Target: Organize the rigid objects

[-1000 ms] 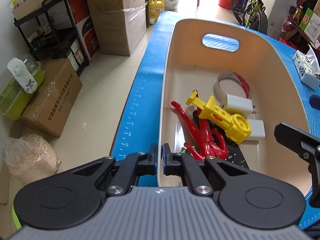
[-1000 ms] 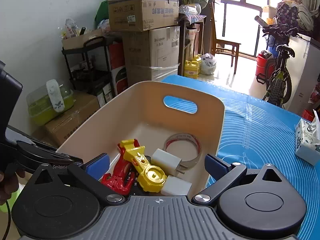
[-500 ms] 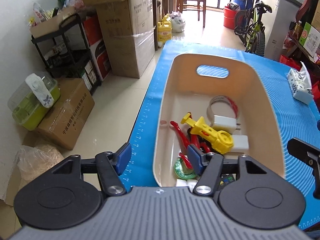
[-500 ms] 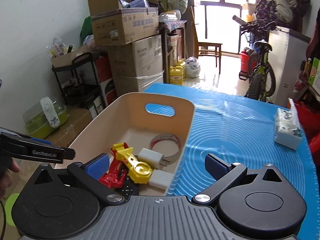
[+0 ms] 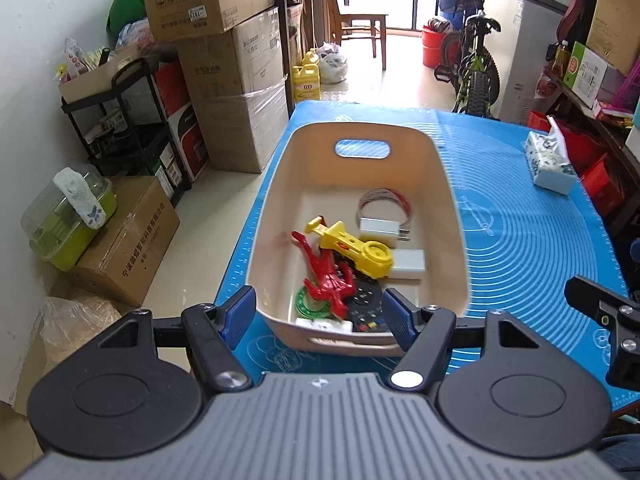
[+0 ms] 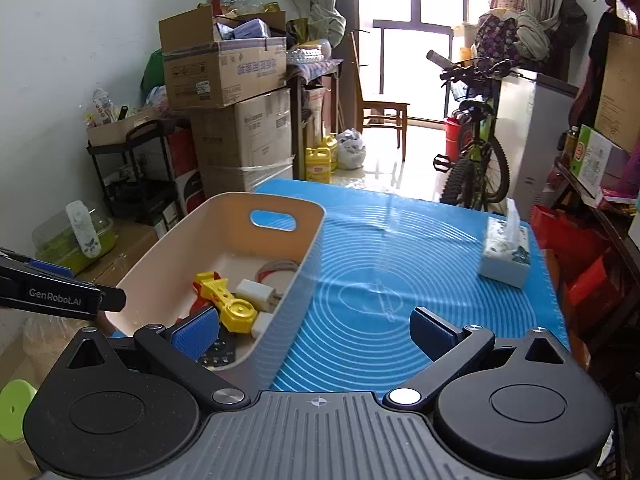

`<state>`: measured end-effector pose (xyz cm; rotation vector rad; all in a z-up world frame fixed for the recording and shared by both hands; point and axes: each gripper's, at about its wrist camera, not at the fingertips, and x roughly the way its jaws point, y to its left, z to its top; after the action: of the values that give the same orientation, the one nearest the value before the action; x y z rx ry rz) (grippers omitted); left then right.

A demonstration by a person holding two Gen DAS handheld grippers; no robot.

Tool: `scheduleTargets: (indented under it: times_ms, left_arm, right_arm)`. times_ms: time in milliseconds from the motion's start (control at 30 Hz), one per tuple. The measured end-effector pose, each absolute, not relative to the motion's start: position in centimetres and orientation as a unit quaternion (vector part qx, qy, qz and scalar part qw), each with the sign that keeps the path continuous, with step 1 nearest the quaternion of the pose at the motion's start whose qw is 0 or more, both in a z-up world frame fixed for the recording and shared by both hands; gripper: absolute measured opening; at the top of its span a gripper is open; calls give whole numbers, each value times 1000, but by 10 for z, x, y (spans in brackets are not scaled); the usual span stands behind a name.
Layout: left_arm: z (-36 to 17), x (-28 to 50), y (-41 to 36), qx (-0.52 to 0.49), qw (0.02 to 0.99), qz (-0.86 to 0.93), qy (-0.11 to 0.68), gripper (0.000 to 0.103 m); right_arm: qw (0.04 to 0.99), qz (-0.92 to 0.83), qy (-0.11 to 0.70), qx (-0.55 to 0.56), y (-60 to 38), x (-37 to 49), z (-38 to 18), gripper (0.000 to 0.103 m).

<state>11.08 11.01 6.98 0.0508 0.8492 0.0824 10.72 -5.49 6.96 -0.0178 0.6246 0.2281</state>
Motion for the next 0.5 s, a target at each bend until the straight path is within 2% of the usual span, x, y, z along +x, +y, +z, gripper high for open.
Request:
scheduleTargets:
  times_ms: [500]
  left_arm:
    - [87, 46, 48, 50, 927, 31, 371, 70]
  right_arm:
    - [949, 101, 298, 20, -106, 40, 78, 100]
